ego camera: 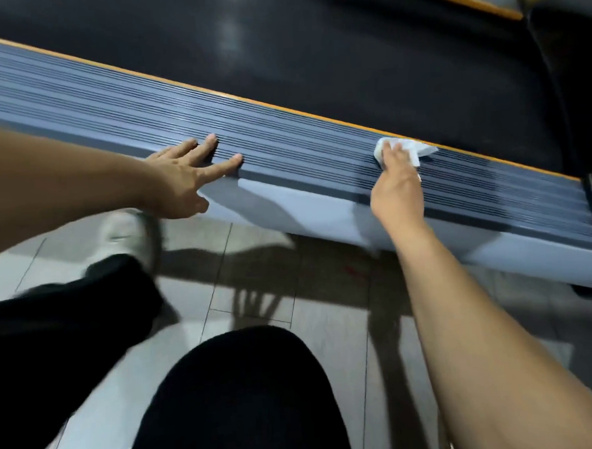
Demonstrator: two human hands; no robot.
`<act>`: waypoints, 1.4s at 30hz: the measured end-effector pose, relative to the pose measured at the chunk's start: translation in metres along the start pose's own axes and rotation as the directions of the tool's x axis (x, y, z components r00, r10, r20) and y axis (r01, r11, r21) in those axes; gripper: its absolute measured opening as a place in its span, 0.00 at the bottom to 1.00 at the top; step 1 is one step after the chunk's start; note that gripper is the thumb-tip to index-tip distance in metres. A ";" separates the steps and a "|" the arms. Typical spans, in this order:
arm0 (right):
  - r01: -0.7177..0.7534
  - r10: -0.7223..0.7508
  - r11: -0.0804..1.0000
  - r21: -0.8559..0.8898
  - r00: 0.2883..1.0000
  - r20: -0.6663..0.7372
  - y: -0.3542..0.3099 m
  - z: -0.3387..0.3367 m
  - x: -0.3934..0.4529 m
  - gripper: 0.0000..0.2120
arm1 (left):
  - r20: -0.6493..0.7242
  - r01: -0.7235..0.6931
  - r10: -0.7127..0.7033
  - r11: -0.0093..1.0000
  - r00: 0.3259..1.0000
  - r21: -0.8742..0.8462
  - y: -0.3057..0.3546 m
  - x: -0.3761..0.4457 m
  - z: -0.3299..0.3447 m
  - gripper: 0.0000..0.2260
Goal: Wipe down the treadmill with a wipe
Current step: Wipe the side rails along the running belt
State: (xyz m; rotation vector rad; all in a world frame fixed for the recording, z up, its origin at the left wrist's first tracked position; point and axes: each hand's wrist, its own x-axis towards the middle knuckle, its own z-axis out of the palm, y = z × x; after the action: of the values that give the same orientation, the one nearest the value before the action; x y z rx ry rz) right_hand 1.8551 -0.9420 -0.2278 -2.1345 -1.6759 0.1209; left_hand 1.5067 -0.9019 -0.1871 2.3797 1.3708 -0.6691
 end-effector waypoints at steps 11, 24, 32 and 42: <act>0.319 -0.334 0.943 0.098 0.902 0.274 -0.187 0.066 0.022 0.28 | -0.048 0.000 -0.007 0.990 0.999 -0.138 0.002 -0.009 0.002 0.35; 0.021 0.014 0.977 -0.212 0.987 0.161 -0.047 0.011 0.043 0.24 | -0.040 0.185 -0.185 0.983 0.982 0.005 -0.069 -0.056 0.024 0.41; 0.321 -0.334 0.942 0.102 0.930 0.155 -0.219 0.089 0.027 0.31 | 0.040 0.199 -0.197 0.979 0.980 -0.054 -0.068 -0.056 0.011 0.38; 0.065 -0.063 0.984 0.167 0.998 -0.020 -0.101 0.043 -0.013 0.25 | 0.072 0.182 -0.173 0.973 0.982 -0.139 -0.075 -0.054 0.015 0.38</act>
State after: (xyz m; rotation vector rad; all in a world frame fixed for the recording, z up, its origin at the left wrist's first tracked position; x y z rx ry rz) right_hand 1.7462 -0.9236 -0.2317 -1.9518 -1.6623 0.2182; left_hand 1.4151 -0.9111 -0.1732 2.1263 1.5637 -0.6559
